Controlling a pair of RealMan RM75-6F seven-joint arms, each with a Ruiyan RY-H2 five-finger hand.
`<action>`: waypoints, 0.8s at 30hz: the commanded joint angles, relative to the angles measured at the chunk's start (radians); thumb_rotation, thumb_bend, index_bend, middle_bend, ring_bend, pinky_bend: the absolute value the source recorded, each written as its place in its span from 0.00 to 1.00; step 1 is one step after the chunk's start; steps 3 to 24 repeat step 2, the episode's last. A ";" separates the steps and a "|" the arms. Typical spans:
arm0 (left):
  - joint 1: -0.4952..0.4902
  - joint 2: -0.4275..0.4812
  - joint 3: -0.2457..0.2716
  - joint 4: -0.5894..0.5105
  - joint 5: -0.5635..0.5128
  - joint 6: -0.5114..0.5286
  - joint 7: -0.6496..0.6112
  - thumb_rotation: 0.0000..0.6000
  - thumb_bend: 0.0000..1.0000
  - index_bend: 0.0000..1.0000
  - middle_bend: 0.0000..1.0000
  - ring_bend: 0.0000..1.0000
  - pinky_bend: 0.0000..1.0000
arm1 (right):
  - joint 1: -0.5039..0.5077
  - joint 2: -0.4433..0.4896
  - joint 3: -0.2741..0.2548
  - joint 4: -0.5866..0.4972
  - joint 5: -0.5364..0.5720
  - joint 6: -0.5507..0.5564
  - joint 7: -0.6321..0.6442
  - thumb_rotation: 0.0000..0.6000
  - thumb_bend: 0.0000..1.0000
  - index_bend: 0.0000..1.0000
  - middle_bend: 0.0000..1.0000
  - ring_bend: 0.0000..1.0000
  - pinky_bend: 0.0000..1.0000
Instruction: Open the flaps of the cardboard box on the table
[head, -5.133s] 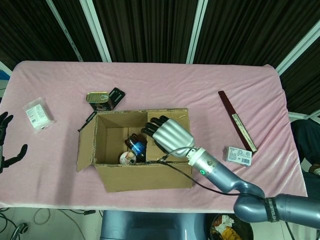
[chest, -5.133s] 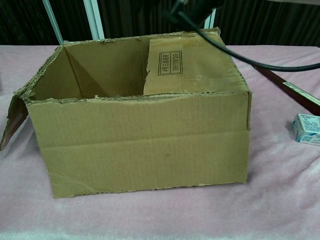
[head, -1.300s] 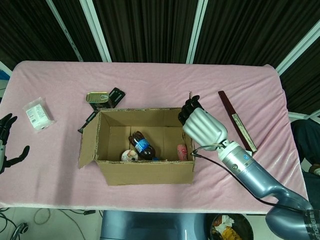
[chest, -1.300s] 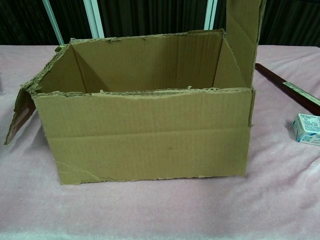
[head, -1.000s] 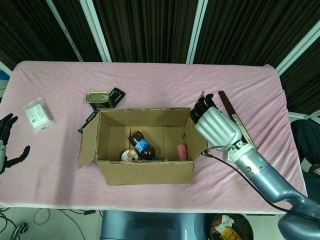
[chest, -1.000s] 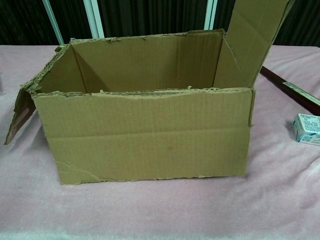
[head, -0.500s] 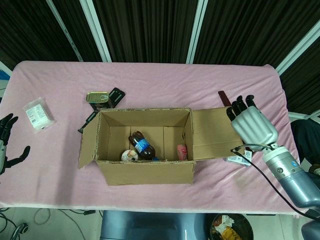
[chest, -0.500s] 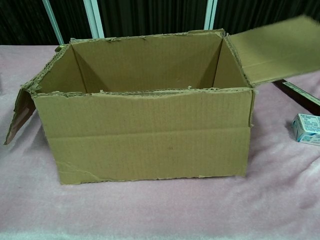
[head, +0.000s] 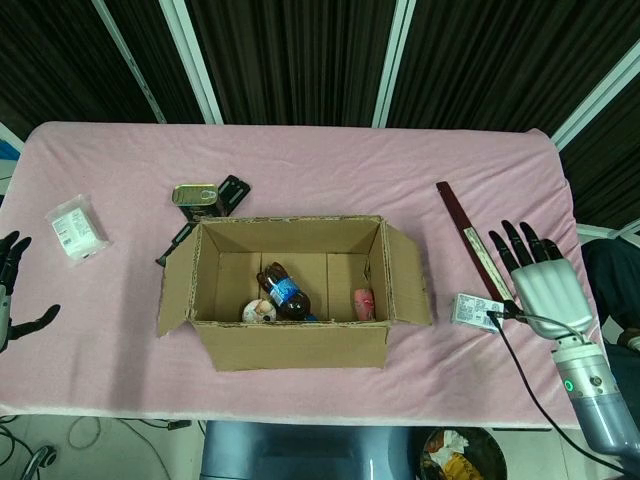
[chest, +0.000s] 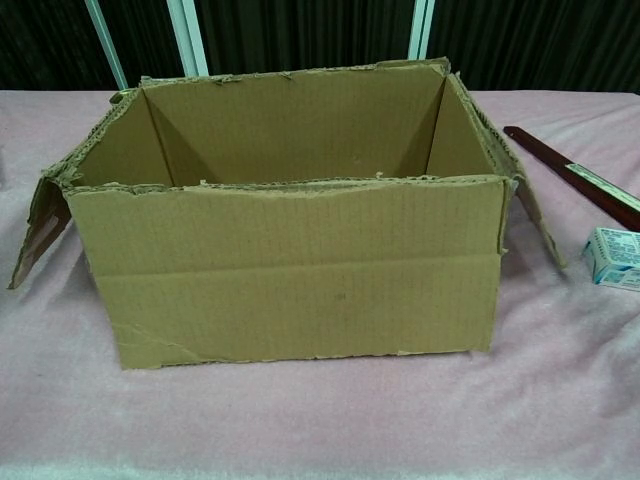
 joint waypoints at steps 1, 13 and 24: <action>0.001 -0.010 0.002 0.008 -0.002 0.004 0.025 1.00 0.15 0.00 0.00 0.00 0.00 | -0.145 -0.139 -0.037 0.168 -0.116 0.114 0.162 0.94 0.24 0.00 0.00 0.00 0.24; 0.001 -0.013 0.003 0.010 -0.002 0.001 0.031 1.00 0.14 0.00 0.00 0.00 0.00 | -0.162 -0.157 -0.039 0.200 -0.132 0.129 0.178 0.92 0.24 0.00 0.00 0.00 0.24; 0.001 -0.013 0.003 0.010 -0.002 0.001 0.031 1.00 0.14 0.00 0.00 0.00 0.00 | -0.162 -0.157 -0.039 0.200 -0.132 0.129 0.178 0.92 0.24 0.00 0.00 0.00 0.24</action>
